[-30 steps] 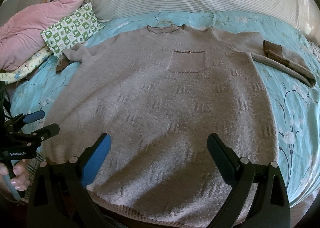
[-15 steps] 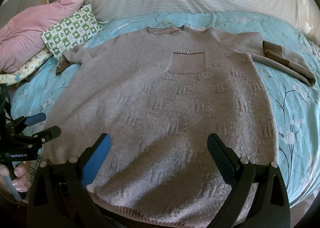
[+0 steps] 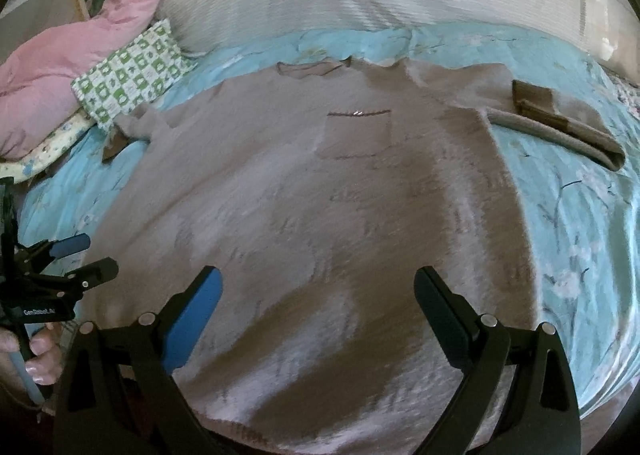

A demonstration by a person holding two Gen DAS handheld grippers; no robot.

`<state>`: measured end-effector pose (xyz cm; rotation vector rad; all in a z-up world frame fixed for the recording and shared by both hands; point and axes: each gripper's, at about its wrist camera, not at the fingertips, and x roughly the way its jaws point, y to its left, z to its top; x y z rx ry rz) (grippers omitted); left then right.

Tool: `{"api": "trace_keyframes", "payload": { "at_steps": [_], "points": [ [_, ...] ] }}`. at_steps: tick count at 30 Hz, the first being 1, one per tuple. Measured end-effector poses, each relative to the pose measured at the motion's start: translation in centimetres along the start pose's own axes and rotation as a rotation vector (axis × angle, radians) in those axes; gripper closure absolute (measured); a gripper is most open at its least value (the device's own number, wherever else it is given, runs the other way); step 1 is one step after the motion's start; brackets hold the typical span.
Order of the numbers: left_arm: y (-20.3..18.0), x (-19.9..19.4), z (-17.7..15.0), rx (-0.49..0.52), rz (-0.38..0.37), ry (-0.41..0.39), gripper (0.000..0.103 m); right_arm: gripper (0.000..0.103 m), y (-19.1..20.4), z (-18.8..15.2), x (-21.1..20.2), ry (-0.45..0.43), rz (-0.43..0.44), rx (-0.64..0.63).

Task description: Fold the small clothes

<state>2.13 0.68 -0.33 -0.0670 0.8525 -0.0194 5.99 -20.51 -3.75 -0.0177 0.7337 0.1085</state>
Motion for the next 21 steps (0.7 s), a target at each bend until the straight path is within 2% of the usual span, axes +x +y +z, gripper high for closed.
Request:
{"api": "trace_keyframes", "payload": {
  "at_steps": [6, 7, 8, 12, 17, 21],
  "points": [
    [0.7, 1.2, 2.4, -0.001, 0.005, -0.013, 0.003, 0.006, -2.8, 2.3, -0.5, 0.049, -0.139, -0.039],
    [0.8, 1.3, 2.8, 0.000, 0.007, -0.016, 0.003, 0.006, -3.5, 2.8, -0.7, 0.041, -0.148, -0.036],
    [0.9, 1.5, 3.3, 0.002, 0.012, -0.021, 0.003, 0.006, -4.7, 3.3, -0.9, -0.014, -0.120, 0.001],
    [1.3, 2.2, 5.6, 0.002, 0.032, -0.039, 0.003, 0.007, -9.2, 6.0, -1.6, -0.089, -0.159, 0.022],
    [1.6, 3.2, 7.9, -0.026, 0.023, -0.042, 0.003, 0.025, -14.4, 10.6, -0.9, -0.092, -0.277, 0.016],
    [1.9, 4.8, 9.1, -0.046, 0.028, -0.015, 0.003, 0.029, -16.9, 13.3, 1.2, -0.048, -0.300, -0.007]
  ]
}}
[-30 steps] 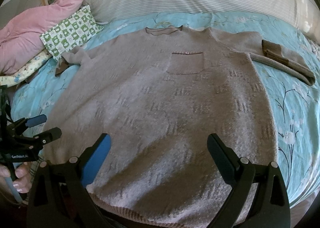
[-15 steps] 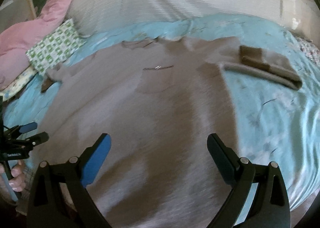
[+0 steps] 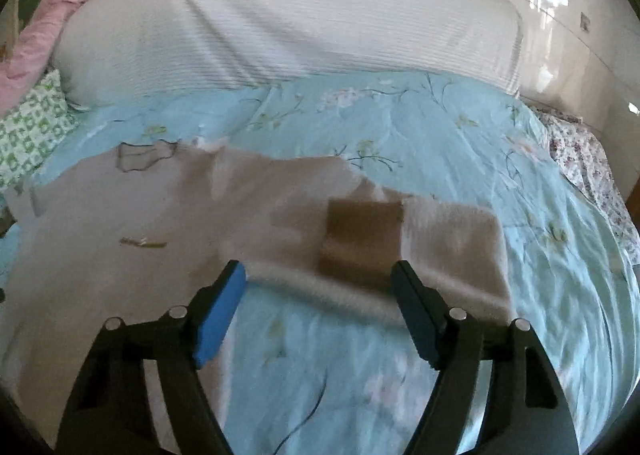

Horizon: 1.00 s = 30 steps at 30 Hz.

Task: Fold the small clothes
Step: 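Grasp the brown ribbed sleeve cuff with the right tool, then carry the sleeve across the sweater body with the right tool while the left tool grasps the other cuff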

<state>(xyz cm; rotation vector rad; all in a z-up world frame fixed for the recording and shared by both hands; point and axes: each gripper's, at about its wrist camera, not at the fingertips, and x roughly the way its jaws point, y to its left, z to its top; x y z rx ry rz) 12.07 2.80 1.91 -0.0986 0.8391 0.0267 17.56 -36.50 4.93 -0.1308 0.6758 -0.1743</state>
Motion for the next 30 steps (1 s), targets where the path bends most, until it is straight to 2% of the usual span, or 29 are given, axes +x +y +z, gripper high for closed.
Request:
{"api": "trace_keyframes", "payload": {
  "at_steps": [4, 7, 9, 10, 11, 14, 17, 21, 26, 30],
  "points": [
    [0.4, 1.3, 1.1, -0.018, -0.001, 0.011, 0.003, 0.035, 0.1, 0.6, 3.6, 0.079, -0.007, -0.058],
    [0.8, 2.3, 1.5, -0.036, -0.008, 0.031, 0.003, 0.045, -0.3, 0.1, 6.0, 0.151, -0.047, -0.079],
    [1.2, 2.8, 1.6, -0.044, -0.011, 0.039, 0.003, 0.055, -0.9, -0.3, 6.9, 0.172, -0.054, -0.070],
    [1.4, 2.9, 1.6, -0.047, -0.010, 0.041, 0.003, 0.066, -1.4, -0.4, 7.1, 0.171, -0.041, -0.047],
    [1.5, 3.1, 1.6, -0.050, -0.011, 0.047, 0.003, 0.087, -1.8, -0.3, 6.8, 0.165, -0.047, -0.026],
    [1.9, 3.2, 1.5, -0.054, -0.003, 0.050, 0.003, 0.090, -2.3, -0.1, 5.9, 0.125, -0.014, 0.051],
    [2.2, 3.1, 1.3, -0.067, -0.012, 0.052, 0.003, 0.090, -1.5, 0.6, 4.1, 0.064, 0.090, 0.121],
    [2.4, 2.3, 1.1, -0.068, -0.020, 0.035, 0.003, 0.090, 2.6, 2.2, 1.7, 0.014, 0.292, 0.165],
    [3.3, 1.3, 0.7, -0.079, -0.014, 0.016, 0.003, 0.090, 10.9, 3.6, 0.7, 0.017, 0.566, 0.154],
    [4.7, 1.0, 0.1, -0.111, -0.018, 0.023, 0.003, 0.090, 17.9, 3.7, 1.4, 0.058, 0.702, 0.121]
  ]
}}
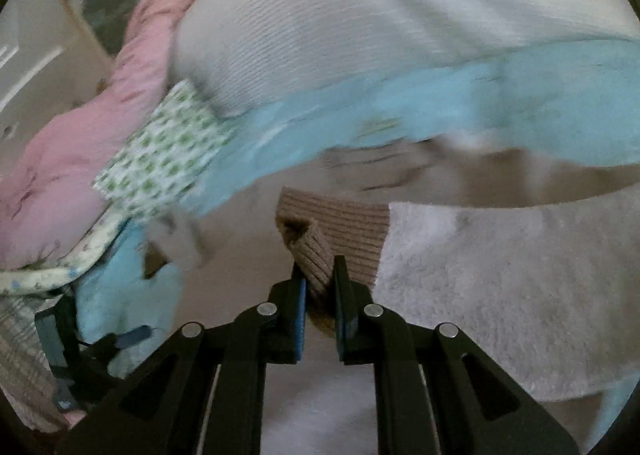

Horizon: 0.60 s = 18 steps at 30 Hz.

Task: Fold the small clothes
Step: 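Carry the sleeve across the sweater body with the right tool while the left tool grasps the other cuff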

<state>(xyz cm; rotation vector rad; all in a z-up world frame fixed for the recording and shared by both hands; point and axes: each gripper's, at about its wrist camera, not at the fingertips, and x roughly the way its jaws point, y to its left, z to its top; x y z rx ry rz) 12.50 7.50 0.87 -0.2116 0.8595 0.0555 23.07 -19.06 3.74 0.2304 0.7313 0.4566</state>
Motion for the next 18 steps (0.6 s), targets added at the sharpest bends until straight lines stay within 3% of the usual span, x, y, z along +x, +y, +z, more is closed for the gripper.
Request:
{"api": "trace_keyframes", "payload": {
  "at_steps": [4, 11, 15, 17, 18],
  "points": [
    [1.3, -0.4, -0.2, -0.012, 0.002, -0.005, 0.003, 0.090, 4.2, -0.6, 5.1, 0.076, 0.102, -0.006],
    [2.1, 0.2, 0.4, -0.022, -0.029, -0.016, 0.003, 0.090, 6.9, -0.9, 11.2, 0.168, 0.156, 0.011],
    [2.1, 2.5, 1.8, -0.044, -0.086, 0.023, 0.003, 0.073, 6.0, -1.3, 12.7, 0.212, 0.182, 0.094],
    [2.0, 3.7, 2.6, -0.059, -0.114, 0.046, 0.002, 0.056, 5.6, -1.4, 11.5, 0.191, 0.200, 0.121],
    [2.0, 4.6, 3.2, -0.073, -0.132, 0.061, 0.002, 0.054, 5.4, -1.5, 10.6, 0.169, 0.198, 0.122]
  ]
}}
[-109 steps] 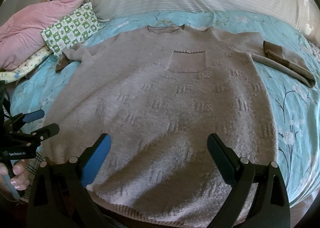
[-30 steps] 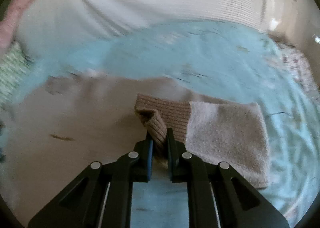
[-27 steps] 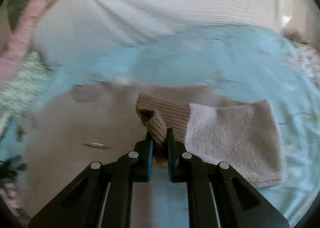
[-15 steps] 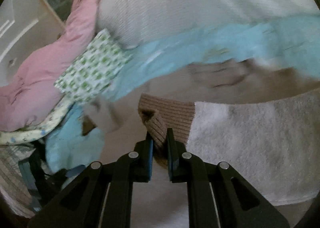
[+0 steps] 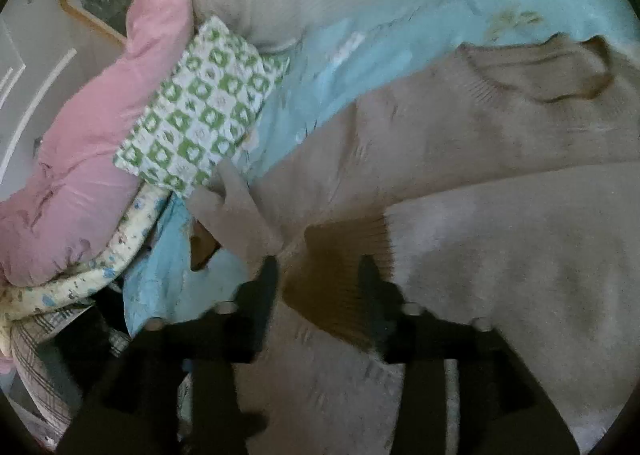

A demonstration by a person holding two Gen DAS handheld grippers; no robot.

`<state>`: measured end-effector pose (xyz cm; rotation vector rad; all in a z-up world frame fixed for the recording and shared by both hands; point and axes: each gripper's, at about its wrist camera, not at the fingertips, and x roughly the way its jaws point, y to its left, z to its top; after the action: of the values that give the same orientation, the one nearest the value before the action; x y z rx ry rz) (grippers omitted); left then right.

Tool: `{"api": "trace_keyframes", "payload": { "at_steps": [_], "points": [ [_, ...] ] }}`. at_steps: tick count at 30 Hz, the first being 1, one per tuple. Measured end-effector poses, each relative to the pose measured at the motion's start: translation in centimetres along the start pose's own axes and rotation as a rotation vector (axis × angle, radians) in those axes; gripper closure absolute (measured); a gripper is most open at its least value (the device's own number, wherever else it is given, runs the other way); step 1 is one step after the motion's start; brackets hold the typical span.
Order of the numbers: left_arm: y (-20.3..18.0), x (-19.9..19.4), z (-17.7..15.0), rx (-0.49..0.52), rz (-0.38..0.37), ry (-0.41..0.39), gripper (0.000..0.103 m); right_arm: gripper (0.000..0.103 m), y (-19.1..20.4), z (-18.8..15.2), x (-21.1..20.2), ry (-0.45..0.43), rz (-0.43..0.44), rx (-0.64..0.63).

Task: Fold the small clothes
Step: 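Carry the sleeve across the sweater body with the right tool while the left tool grasps the other cuff, then open the right tool to release the sleeve on the sweater body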

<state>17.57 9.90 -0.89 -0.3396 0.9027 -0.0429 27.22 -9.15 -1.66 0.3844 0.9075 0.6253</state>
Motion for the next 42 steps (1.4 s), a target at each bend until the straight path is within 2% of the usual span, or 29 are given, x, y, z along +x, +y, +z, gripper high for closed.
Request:
{"api": "trace_keyframes", "payload": {
  "at_steps": [5, 8, 11, 12, 13, 14, 15, 17, 19, 21, 25, 30, 33, 37, 38, 39, 42],
  "points": [
    [-0.1, 2.9, 2.5, -0.060, -0.074, 0.040, 0.003, 0.054, -0.3, -1.6, -6.4, -0.131, -0.048, 0.032],
    [-0.6, 4.6, 4.2, -0.073, -0.091, 0.042, 0.003, 0.054, -1.5, -2.9, -9.9, -0.198, -0.087, 0.059],
    [-1.4, 6.0, 5.6, -0.062, -0.092, 0.035, 0.011, 0.054, -2.8, -4.2, -12.6, -0.240, -0.127, 0.091],
    [-2.0, 6.5, 5.9, -0.044, -0.098, 0.031, 0.029, 0.054, -3.3, -4.7, -13.4, -0.252, -0.141, 0.105],
    [-2.5, 6.9, 6.2, -0.026, -0.100, 0.036, 0.052, 0.054, -3.9, -5.1, -14.3, -0.266, -0.151, 0.125],
    [-3.0, 7.3, 6.4, -0.008, -0.099, 0.041, 0.066, 0.054, -4.4, -5.4, -14.9, -0.280, -0.155, 0.141],
    [-3.6, 7.6, 6.5, 0.022, -0.102, 0.046, 0.094, 0.054, -4.9, -5.7, -15.5, -0.293, -0.160, 0.157],
    [-4.3, 7.2, 6.7, 0.054, -0.092, 0.024, 0.096, 0.054, -5.8, -6.0, -16.7, -0.321, -0.187, 0.178],
    [-4.3, 5.3, 6.8, 0.096, -0.059, -0.042, 0.096, 0.054, -6.9, -6.3, -18.0, -0.338, -0.224, 0.185],
    [-3.2, 3.8, 7.1, 0.097, -0.002, -0.103, 0.097, 0.054, -8.1, -6.6, -19.5, -0.353, -0.277, 0.194],
    [-0.9, 5.3, 7.1, 0.066, 0.018, -0.045, 0.097, 0.054, -11.4, -6.8, -21.5, -0.394, -0.347, 0.271],
    [-0.6, 5.3, 6.3, 0.056, 0.019, -0.048, 0.096, 0.054, -13.7, -5.1, -21.0, -0.385, -0.443, 0.278],
    [-0.1, 5.7, 6.2, 0.034, 0.016, -0.039, 0.096, 0.054, -14.9, -3.2, -19.8, -0.355, -0.524, 0.255],
    [0.1, 6.1, 5.4, 0.027, 0.030, -0.026, 0.096, 0.055, -17.1, -1.2, -17.3, -0.261, -0.585, 0.242],
    [-0.2, 6.0, 5.5, 0.036, 0.035, -0.028, 0.096, 0.080, -17.2, -0.9, -16.8, -0.238, -0.597, 0.217],
    [-0.5, 6.0, 5.6, 0.045, 0.033, -0.030, 0.097, 0.094, -17.1, -0.5, -16.4, -0.217, -0.602, 0.179],
    [-1.7, 5.8, 6.5, 0.067, 0.017, -0.049, 0.096, 0.094, -16.6, 0.0, -17.3, -0.244, -0.663, 0.114]
  ]
}}
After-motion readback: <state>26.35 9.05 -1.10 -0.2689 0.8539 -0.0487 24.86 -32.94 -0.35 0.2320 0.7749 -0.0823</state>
